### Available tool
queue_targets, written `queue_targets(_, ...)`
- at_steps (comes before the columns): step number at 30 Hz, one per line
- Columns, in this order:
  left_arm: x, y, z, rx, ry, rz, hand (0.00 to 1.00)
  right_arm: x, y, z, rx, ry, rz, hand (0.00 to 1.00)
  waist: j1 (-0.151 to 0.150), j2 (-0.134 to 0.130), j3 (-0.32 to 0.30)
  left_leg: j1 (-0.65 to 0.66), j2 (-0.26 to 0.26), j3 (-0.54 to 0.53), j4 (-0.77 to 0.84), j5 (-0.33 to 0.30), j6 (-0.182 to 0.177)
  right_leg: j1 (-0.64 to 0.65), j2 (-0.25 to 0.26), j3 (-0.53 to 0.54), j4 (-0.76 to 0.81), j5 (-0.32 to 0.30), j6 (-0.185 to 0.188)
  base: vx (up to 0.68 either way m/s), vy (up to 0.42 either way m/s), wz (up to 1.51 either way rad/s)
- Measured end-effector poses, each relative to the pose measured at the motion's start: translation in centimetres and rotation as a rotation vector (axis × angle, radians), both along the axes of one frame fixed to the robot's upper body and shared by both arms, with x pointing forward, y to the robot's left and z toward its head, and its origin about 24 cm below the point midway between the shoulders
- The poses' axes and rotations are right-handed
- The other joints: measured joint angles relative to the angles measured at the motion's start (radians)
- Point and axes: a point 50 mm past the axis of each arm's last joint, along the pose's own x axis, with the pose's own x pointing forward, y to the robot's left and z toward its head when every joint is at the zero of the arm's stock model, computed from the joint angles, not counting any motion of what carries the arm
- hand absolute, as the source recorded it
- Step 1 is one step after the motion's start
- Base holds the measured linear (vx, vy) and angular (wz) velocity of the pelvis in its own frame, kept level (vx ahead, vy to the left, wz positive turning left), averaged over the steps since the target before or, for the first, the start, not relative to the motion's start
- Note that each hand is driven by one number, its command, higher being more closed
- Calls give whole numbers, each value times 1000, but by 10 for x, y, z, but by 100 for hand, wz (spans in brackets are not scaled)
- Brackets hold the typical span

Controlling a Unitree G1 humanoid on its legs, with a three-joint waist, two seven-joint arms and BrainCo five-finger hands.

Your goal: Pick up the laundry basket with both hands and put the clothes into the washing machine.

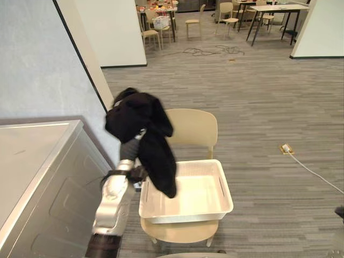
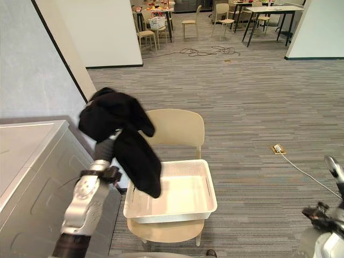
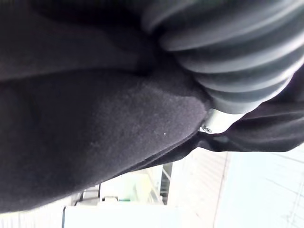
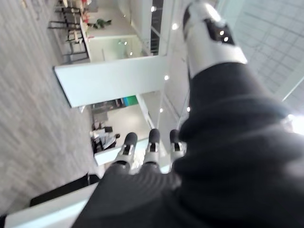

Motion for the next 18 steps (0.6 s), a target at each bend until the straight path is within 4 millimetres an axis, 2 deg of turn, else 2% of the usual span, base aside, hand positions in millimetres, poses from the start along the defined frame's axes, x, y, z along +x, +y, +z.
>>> queue_targets(4, -34, 22, -20, -44, 86, 146, 100, -17, 0, -32, 113, 133, -45, 0, 3, 5, -5, 4, 6, 3, 25, -30, -1, 17, 1, -3, 16, -26, 2, 1, 0, 1)
queue_targets(7, -67, 36, -38, -55, 192, 270, 100, -26, 4, -76, 281, 277, -42, 0, 7, 13, -9, 10, 14, 5, 57, -55, 5, 27, 2, -5, 41, -49, 3, 0, 0, 0)
queue_targets(8, -72, 37, -41, -59, 206, 285, 100, -26, 6, -84, 312, 299, -38, 0, 10, 15, -10, 10, 15, 5, 61, -59, 5, 27, 2, -5, 47, -51, 2, 0, 0, 0)
queue_targets(9, -78, 38, -45, -73, 225, 312, 100, -26, 10, -101, 378, 346, -19, 0, 20, 18, -9, 9, 15, 5, 71, -66, 7, 27, 1, -6, 54, -56, 1, 0, 0, 0)
queue_targets(11, -88, 37, -53, -104, 266, 348, 100, -21, 27, -132, 509, 433, 55, 0, 33, 23, -8, 7, 17, 3, 83, -78, 5, 28, -1, -9, 74, -70, 2, -7, -2, 6)
queue_targets(14, -95, 36, -66, -131, 325, 375, 100, -9, 50, -153, 596, 493, 185, 0, 49, 24, -5, 8, 19, -7, 100, -90, 6, 26, -5, -19, 118, -100, 3, -1, -11, 16)
queue_targets(16, -102, 34, -84, -160, 404, 376, 100, -1, 73, -168, 660, 541, 309, 0, 55, 23, 18, 6, 23, -36, 135, -108, 4, 19, -21, -41, 215, -160, 2, 7, -40, 46)
queue_targets(18, -107, 32, -96, -179, 458, 375, 100, 4, 95, -183, 710, 608, 436, 0, 66, -6, 43, -27, 21, -78, 198, -131, 4, -18, -42, -61, 348, -240, -7, -4, -84, 55)
